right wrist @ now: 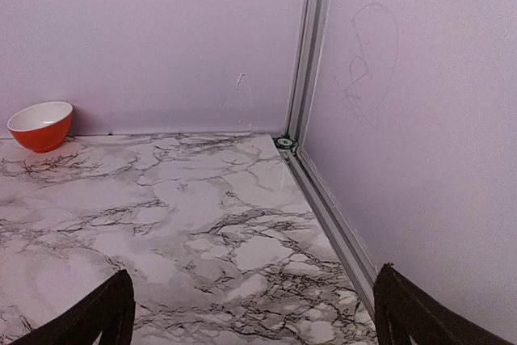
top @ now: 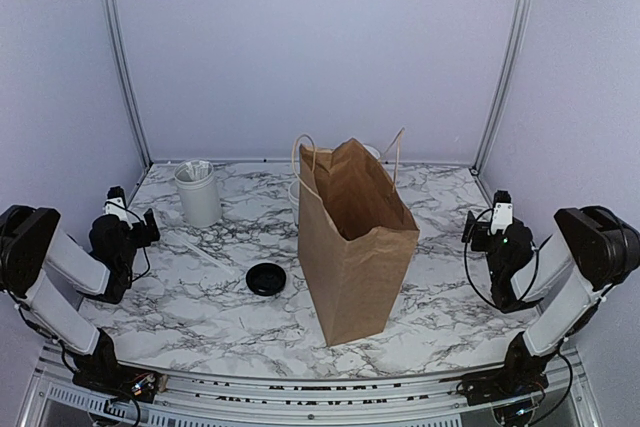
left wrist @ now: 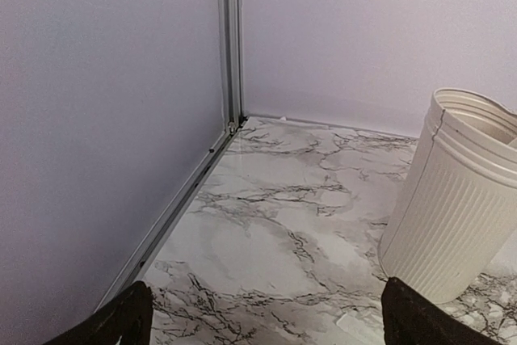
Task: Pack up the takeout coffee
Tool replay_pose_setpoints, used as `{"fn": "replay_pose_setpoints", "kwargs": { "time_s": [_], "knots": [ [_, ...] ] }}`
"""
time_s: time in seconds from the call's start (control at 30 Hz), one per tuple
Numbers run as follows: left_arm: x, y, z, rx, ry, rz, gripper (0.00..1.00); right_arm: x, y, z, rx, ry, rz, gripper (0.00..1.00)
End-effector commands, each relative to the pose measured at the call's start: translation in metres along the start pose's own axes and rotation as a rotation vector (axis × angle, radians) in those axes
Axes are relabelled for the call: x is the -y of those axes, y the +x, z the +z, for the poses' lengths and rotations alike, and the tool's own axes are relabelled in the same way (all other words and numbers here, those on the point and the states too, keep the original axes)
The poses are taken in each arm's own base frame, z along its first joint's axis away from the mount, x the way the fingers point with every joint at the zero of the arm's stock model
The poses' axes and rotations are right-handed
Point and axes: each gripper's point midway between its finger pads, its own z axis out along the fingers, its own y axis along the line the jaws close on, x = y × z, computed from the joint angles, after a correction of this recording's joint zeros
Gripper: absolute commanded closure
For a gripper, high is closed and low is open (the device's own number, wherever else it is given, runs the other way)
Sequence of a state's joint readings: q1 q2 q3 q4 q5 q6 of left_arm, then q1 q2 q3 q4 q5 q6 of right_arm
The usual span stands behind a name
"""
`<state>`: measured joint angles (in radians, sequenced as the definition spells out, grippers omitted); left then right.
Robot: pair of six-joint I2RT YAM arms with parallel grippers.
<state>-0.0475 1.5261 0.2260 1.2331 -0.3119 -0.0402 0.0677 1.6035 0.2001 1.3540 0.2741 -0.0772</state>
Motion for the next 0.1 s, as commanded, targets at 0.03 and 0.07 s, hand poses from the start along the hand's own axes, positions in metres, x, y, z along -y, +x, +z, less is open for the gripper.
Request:
{"fn": "replay_pose_setpoints", "kwargs": {
  "time_s": [0.03, 0.07],
  "knots": [
    [0.0021, -0.0100, 0.0022, 0.034, 0.011, -0.005, 0.01, 0.0027, -0.0134, 0.0043, 0.046, 0.009, 0.011, 0.00],
    [0.0024, -0.0103, 0.0023, 0.035, 0.012, -0.005, 0.01, 0.0029, -0.0139, 0.0044, 0.047, 0.010, 0.012, 0.00]
  ]
}}
